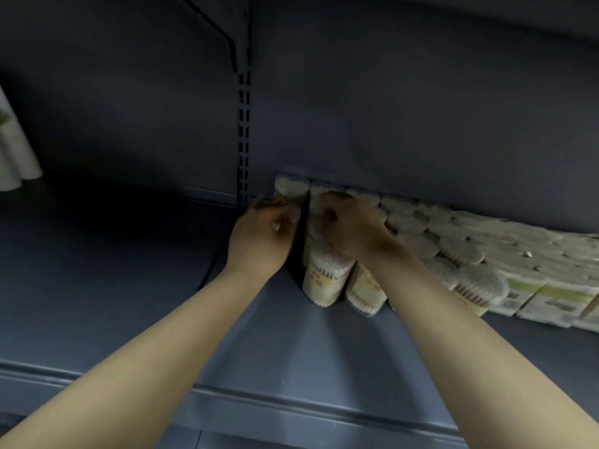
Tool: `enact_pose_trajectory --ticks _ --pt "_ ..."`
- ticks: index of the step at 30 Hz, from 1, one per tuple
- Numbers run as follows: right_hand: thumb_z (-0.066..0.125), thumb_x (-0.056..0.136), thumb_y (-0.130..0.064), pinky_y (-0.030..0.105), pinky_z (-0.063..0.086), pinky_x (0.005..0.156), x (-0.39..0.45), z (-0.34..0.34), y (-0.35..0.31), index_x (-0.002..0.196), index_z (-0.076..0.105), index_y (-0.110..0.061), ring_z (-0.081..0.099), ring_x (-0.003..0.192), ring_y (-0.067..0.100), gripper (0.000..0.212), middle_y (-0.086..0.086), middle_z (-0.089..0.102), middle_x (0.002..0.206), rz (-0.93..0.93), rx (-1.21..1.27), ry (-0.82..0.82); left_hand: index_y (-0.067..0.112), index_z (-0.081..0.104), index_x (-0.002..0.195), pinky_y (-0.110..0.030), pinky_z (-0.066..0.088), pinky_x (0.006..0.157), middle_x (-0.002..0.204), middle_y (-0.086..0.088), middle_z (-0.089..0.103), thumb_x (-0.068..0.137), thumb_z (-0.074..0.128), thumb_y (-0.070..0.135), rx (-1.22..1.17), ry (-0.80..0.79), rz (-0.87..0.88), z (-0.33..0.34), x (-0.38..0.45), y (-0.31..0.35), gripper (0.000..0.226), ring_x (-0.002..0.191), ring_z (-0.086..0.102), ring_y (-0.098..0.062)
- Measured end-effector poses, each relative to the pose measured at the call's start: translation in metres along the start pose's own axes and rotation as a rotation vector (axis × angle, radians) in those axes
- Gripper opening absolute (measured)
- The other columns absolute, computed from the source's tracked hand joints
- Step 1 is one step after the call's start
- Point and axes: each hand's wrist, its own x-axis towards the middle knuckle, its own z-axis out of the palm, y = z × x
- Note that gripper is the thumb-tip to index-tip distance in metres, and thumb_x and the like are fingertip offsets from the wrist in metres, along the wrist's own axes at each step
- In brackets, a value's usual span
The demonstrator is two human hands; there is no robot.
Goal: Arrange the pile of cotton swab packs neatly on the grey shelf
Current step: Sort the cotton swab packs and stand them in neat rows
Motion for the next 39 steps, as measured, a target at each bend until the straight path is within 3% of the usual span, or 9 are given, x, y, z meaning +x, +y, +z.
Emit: enact_pose_trajectory --ticks 3,7,11,15,19,26,31,35,39 --pt "0.037 0.093 -0.016 0.031 0.038 0.097 0.005 0.002 -0.001 0.124 0.051 -0.009 0.046 0.120 0.029 0.035 0.011 0.049 0.134 -0.010 -0.018 0.010 0.014 0.045 0.056 -0.025 0.041 0.069 0.075 -0.008 0.060 0.090 0.044 0.005 0.002 -0.015 -0.019 0.003 0.008 -0.001 0.035 0.099 0.056 -0.031" --pt "0.038 0.092 -0.016 0.034 0.040 0.096 0.010 0.005 0.000 0.123 0.052 -0.008 0.049 0.117 0.030 0.034 0.012 0.052 0.130 -0.020 -0.040 0.017 0.002 0.066 0.079 -0.034 0.048 0.082 0.098 -0.009 0.069 0.088 0.041 0.022 0.051 -0.030 -0.019 0.009 0.018 -0.008 0.034 0.120 0.049 -0.029" --pt "0.039 0.092 -0.015 0.031 0.039 0.094 0.011 0.006 0.001 0.123 0.052 -0.008 0.048 0.118 0.030 0.034 0.012 0.052 0.130 -0.034 -0.065 0.029 0.001 0.070 0.094 -0.031 0.044 0.089 0.118 -0.010 0.063 0.093 0.043 0.015 0.096 -0.026 -0.022 0.013 0.023 -0.005 0.030 0.128 0.042 -0.026" --pt "0.041 0.092 -0.018 0.028 0.038 0.088 0.014 0.008 0.003 0.120 0.053 -0.010 0.051 0.114 0.029 0.032 0.011 0.055 0.127 -0.024 -0.074 0.023 0.003 0.070 0.097 -0.031 0.045 0.078 0.111 -0.012 0.064 0.079 0.029 0.027 0.113 -0.017 0.020 0.015 0.026 -0.001 0.051 0.111 0.053 -0.028" --pt "0.042 0.092 -0.018 0.029 0.039 0.084 0.014 0.008 0.004 0.115 0.055 -0.008 0.052 0.111 0.030 0.028 0.013 0.058 0.122 -0.023 -0.074 0.019 0.009 0.067 0.110 -0.033 0.047 0.083 0.123 -0.012 0.058 0.079 0.025 0.032 0.126 -0.049 -0.010 0.019 0.028 -0.002 0.056 0.111 0.053 -0.026" --pt "0.043 0.093 -0.021 0.029 0.039 0.083 0.012 0.008 0.003 0.113 0.056 -0.009 0.052 0.110 0.029 0.027 0.012 0.058 0.120 -0.028 -0.061 0.028 0.007 0.067 0.110 -0.031 0.043 0.085 0.126 -0.014 0.056 0.080 0.024 0.031 0.134 -0.063 -0.033 0.019 0.029 0.002 0.057 0.117 0.049 -0.026" --pt "0.043 0.088 -0.014 0.032 0.041 0.088 0.010 0.005 0.002 0.117 0.054 -0.007 0.051 0.114 0.032 0.032 0.015 0.054 0.125 -0.042 -0.011 0.061 -0.002 0.064 0.088 -0.032 0.043 0.073 0.103 -0.016 0.064 0.079 0.025 0.022 0.075 -0.044 -0.006 0.015 0.027 0.009 0.047 0.108 0.050 -0.029" --pt "0.041 0.089 -0.010 0.032 0.041 0.091 0.003 -0.001 0.005 0.126 0.051 -0.009 0.048 0.118 0.031 0.039 0.015 0.052 0.130 -0.061 0.008 0.113 0.003 0.067 0.107 -0.034 0.048 0.080 0.109 -0.014 0.064 0.080 0.035 0.020 -0.019 0.031 0.035 0.007 0.020 0.016 0.045 0.101 0.058 -0.029" --pt "0.039 0.088 -0.003 0.035 0.045 0.091 -0.002 -0.004 0.015 0.126 0.053 -0.014 0.050 0.117 0.030 0.041 0.012 0.055 0.128 -0.054 0.020 0.199 0.007 0.067 0.106 -0.030 0.048 0.080 0.106 -0.010 0.067 0.080 0.045 0.020 -0.062 0.035 0.044 0.003 0.010 0.023 0.037 0.094 0.060 -0.022"
